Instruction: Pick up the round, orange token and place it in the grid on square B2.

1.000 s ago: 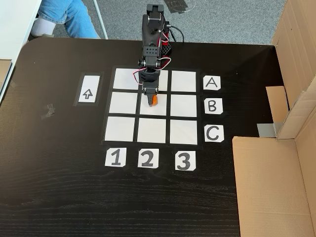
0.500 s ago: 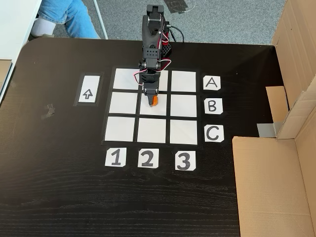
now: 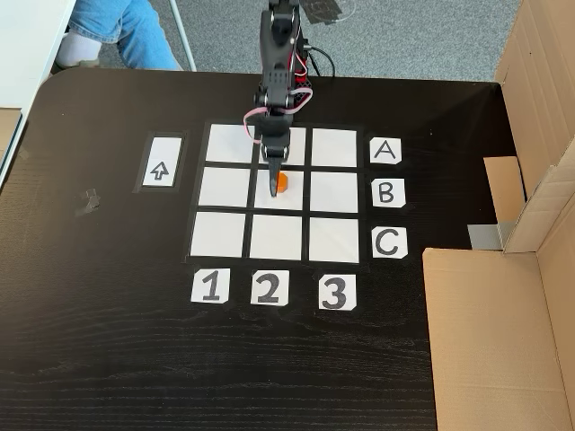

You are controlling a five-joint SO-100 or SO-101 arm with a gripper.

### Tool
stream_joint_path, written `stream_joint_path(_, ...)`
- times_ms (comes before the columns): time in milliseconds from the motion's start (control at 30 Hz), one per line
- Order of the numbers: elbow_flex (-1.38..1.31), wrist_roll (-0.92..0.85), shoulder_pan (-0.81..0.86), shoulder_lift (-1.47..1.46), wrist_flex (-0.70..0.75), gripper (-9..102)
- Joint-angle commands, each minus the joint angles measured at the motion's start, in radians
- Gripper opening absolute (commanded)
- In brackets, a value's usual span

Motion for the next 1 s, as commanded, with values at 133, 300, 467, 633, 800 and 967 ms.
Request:
stream_joint_path(133, 0.308, -0.025, 0.201, 0.512, -0.255, 58)
stream_joint_path(300, 0.526, -0.054, 0.371, 0.854, -0.379, 58)
stream_joint_path(467, 0.647, -0.074, 0.584, 1.127, -0.420, 55)
stream_joint_path(633, 0.686, -0.058, 0.884, 1.301, -0.453, 18)
stream_joint_path(800, 0.801, -0.008, 1.250, 1.491, -0.476, -1)
stream_joint_path(967, 0.908, -0.009, 1.555, 1.563, -0.448, -1)
